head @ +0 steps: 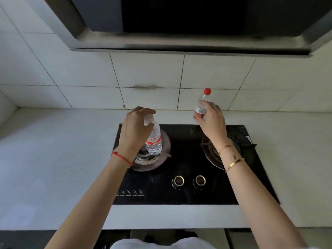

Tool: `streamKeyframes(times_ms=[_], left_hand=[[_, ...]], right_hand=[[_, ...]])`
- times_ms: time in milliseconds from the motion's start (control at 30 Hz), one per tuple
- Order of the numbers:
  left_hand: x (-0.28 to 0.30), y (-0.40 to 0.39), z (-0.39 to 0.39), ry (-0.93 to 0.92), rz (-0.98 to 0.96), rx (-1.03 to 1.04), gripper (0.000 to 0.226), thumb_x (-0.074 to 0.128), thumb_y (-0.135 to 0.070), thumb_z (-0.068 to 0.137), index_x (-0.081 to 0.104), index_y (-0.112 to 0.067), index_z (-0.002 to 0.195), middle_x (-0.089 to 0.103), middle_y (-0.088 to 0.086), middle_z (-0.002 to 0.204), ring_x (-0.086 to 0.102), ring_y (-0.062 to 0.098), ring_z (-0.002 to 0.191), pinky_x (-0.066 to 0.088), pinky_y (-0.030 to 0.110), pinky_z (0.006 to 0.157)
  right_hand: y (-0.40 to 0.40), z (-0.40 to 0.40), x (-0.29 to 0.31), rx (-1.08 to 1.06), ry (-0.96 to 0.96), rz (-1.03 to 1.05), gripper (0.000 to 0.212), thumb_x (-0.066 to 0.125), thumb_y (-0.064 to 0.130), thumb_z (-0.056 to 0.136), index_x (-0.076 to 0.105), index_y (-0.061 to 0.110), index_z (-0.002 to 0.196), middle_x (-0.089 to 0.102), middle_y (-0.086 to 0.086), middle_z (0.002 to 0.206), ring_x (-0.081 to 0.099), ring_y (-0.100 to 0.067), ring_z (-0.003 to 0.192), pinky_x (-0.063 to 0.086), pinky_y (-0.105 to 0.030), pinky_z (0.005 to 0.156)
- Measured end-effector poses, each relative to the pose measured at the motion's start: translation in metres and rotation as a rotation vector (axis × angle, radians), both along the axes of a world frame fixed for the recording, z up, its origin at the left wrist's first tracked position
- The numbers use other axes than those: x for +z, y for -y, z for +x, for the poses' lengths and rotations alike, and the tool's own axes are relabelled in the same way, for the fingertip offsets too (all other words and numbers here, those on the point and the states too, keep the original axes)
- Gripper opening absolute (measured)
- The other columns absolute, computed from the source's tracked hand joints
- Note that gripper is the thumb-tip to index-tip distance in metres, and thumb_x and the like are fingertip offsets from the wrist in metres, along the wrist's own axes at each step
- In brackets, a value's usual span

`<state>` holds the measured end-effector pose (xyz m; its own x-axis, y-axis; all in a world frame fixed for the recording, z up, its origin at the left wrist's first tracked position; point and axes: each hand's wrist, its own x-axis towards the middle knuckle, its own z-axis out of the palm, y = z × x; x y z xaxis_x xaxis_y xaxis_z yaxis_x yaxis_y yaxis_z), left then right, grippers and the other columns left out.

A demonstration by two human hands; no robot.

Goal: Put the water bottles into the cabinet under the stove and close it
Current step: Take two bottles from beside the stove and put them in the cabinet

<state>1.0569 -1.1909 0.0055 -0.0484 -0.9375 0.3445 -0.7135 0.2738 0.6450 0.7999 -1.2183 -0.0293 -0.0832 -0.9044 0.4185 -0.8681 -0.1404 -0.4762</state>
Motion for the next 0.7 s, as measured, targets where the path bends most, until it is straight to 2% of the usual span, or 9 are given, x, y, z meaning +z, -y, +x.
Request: streamKeyframes(times_ms=[267, 500, 700], left_hand=[[-0.005, 0.026, -0.077, -0.02, -0.014, 0.035, 0.039, 0.068, 0.001, 0.078, 0.072, -0.019, 0.111, 0.069, -0.001, 0.112, 0.064, 0.014, 0.092, 0.059, 0.03, 0.078], [-0.012, 0.044, -0.112, -0.008, -0.007, 0.094, 0.04, 0.069, 0.001, 0.077, 0.072, -0.02, 0.11, 0.069, -0.003, 0.111, 0.062, 0.008, 0.09, 0.059, 0.028, 0.079], [-0.015, 0.049, -0.127, 0.017, 0.007, 0.134, 0.04, 0.07, 0.001, 0.078, 0.071, -0.02, 0.112, 0.068, -0.003, 0.115, 0.059, 0.005, 0.09, 0.057, 0.022, 0.078]], right_hand=[[0.089, -0.073, -0.006, 0.028, -0.053, 0.116, 0.048, 0.061, 0.022, 0.091, 0.047, 0.014, 0.136, 0.051, -0.007, 0.138, 0.048, -0.029, 0.124, 0.046, -0.036, 0.096], [0.155, -0.097, -0.024, 0.052, -0.049, 0.241, 0.05, 0.057, 0.02, 0.093, 0.042, 0.011, 0.14, 0.047, -0.012, 0.14, 0.044, -0.031, 0.128, 0.045, -0.039, 0.098], [0.177, -0.102, -0.039, 0.092, -0.044, 0.279, 0.039, 0.059, 0.018, 0.092, 0.046, 0.013, 0.129, 0.057, -0.012, 0.126, 0.051, -0.032, 0.116, 0.05, -0.04, 0.088]])
